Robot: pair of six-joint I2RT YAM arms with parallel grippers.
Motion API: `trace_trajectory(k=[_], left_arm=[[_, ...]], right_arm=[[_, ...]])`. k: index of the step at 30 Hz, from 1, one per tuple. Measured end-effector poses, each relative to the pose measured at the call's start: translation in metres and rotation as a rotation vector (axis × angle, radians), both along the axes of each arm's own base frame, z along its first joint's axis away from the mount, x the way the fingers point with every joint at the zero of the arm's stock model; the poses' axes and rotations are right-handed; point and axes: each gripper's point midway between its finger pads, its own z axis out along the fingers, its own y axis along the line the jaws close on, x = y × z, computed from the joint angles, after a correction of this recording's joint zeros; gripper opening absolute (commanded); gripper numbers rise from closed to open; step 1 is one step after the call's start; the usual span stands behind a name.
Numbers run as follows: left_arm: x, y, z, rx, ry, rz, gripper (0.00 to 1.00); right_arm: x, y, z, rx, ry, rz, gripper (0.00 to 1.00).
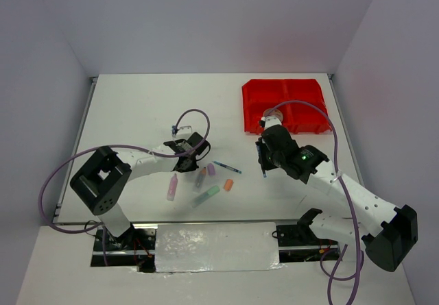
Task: Sort the stationery into containers
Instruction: Close the pen cap on the pen.
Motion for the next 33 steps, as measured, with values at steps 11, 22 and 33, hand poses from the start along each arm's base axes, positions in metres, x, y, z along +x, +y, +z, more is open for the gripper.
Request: trace_trajectory(k=[11,22,33], left_arm=[[-0.01,0.009,0.008,-0.014,-0.014,0.023,0.0],[-0.005,0.017,0.046,-0.061,-0.126,0.07,0.0],[0.011,-0.005,0.166,-0.385,-0.443,0.034,0.0]], right_arm=[[-0.003,0.011,0.0,0.051,0.002,0.046,0.0],[-0.008,0.037,0.008,0.153,-0.024,0.151,0.0],[-0.047,0.098,0.008,0.469,-0.152,0.374,0.0]])
